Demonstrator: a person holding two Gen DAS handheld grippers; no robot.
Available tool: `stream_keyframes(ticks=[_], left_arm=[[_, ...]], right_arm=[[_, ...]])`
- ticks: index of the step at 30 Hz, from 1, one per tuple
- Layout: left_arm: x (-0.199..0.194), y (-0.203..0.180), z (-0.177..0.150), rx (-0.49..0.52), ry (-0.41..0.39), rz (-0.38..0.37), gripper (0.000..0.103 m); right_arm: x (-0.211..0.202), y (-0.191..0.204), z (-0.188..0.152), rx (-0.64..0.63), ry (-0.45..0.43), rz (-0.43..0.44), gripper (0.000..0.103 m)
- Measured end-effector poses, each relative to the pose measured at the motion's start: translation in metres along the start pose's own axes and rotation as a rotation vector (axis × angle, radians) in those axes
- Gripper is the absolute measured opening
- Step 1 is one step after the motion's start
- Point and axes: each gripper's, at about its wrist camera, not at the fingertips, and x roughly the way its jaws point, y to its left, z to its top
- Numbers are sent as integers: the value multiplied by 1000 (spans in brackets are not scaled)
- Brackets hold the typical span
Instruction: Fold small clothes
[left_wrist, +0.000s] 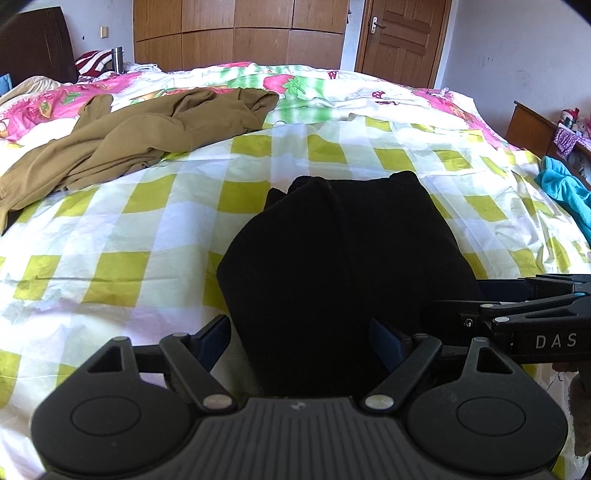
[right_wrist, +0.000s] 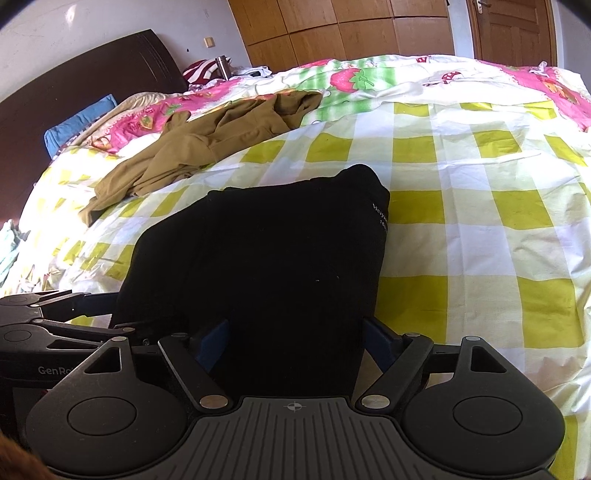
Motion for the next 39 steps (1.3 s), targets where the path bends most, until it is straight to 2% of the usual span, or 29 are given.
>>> stream_keyframes(ticks=[10,15,20,24,28,31,33,36,38,39], left_arm=[[-5,-2,-2,46,-14,10,96],[-2,4,-4,18,-1,-28,97],[2,11,-8,15,-11,-58,102],[14,10,-4,-14,13,-94,103],[19,12,0,-58,28,-141,92],[8,6,-4,6,1,-144,85],[6,2,-5,36,-18,-131,84],[13,-2,-6,49,-29,-110,89],[15,-3,-8,72,-42,-89,98],[17,-1,-9,70,-45,-72,103]], right_arm=[[-3,1,0,-30,2,5,80],[-3,-8,-5,-10,5,50,81],[-1,-22,-10,41,9,113,80],[11,-23,-9,90,32,120,80],[15,-28,-7,150,34,128,75],[4,-28,-8,134,23,146,62],[3,-31,-8,157,18,158,60],[14,-32,-9,174,19,146,64],[24,-33,-9,191,34,160,80],[28,-33,-10,201,32,170,82]])
